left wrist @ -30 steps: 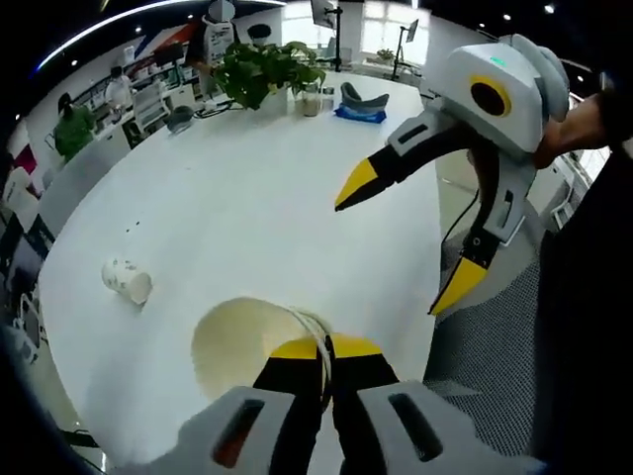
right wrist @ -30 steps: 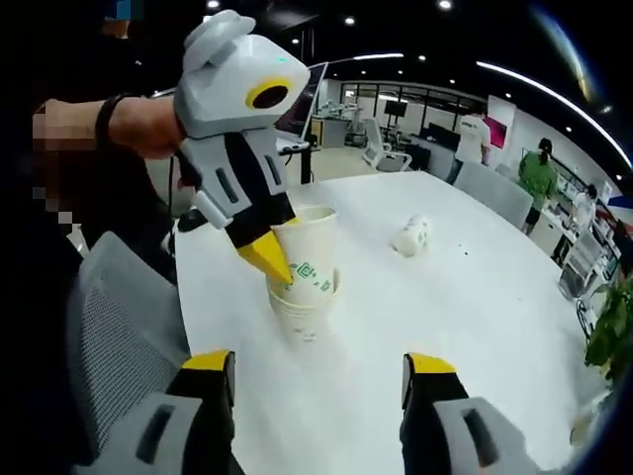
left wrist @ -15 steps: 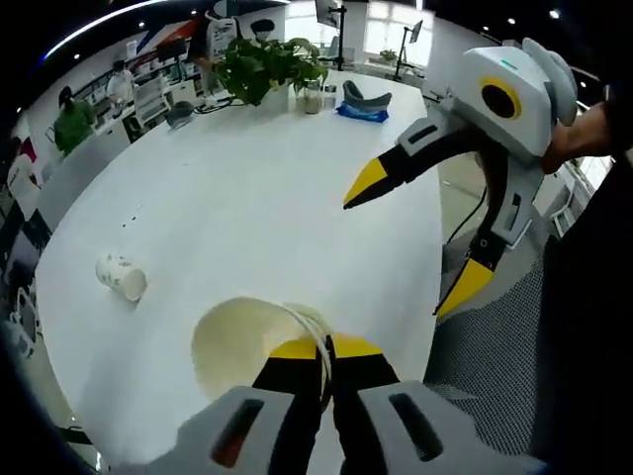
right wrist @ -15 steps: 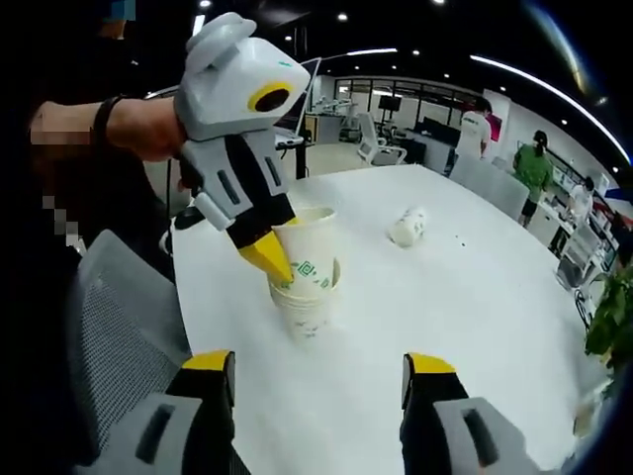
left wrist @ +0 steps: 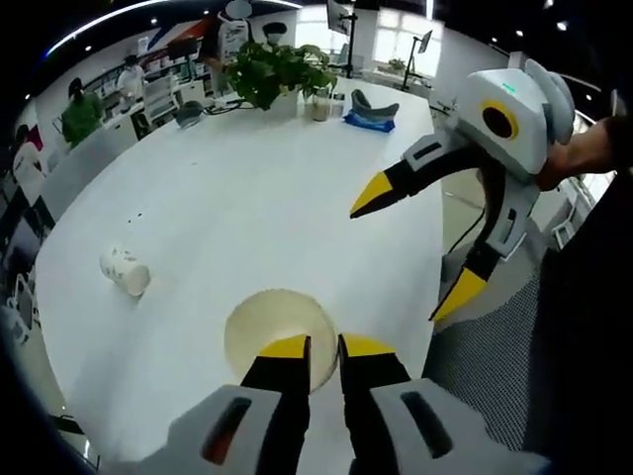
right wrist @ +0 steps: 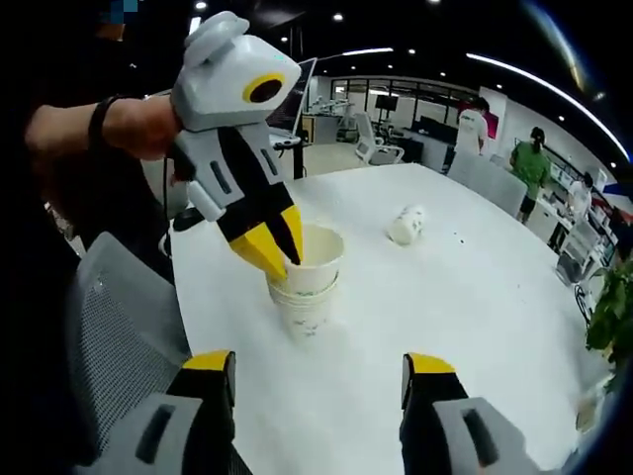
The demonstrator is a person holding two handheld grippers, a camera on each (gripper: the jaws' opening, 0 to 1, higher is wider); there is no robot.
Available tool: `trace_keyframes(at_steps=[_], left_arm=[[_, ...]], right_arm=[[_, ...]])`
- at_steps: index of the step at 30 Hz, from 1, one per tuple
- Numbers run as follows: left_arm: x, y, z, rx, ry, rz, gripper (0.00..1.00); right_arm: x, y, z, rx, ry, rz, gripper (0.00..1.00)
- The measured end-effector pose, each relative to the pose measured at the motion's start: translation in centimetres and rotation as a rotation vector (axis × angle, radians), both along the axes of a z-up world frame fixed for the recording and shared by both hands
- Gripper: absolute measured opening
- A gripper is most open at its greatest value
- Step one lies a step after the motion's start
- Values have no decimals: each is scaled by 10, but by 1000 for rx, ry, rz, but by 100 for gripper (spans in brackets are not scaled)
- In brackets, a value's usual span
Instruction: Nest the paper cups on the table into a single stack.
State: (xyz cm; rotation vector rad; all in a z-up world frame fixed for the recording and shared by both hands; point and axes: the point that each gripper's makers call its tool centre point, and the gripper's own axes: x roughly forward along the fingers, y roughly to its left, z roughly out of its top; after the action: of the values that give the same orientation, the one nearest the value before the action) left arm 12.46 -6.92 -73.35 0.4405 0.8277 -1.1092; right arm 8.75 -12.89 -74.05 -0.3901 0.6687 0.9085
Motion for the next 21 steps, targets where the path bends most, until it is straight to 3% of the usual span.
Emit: trace_keyframes(at_steps=[11,21], left_arm=[[3,7,9,-55,-2,55,16],[11,26,24,-151,-7,172,26]], right_arm=[[1,-2,1,10,6,-12,68],[3,-1,3,24,15,-24,67]])
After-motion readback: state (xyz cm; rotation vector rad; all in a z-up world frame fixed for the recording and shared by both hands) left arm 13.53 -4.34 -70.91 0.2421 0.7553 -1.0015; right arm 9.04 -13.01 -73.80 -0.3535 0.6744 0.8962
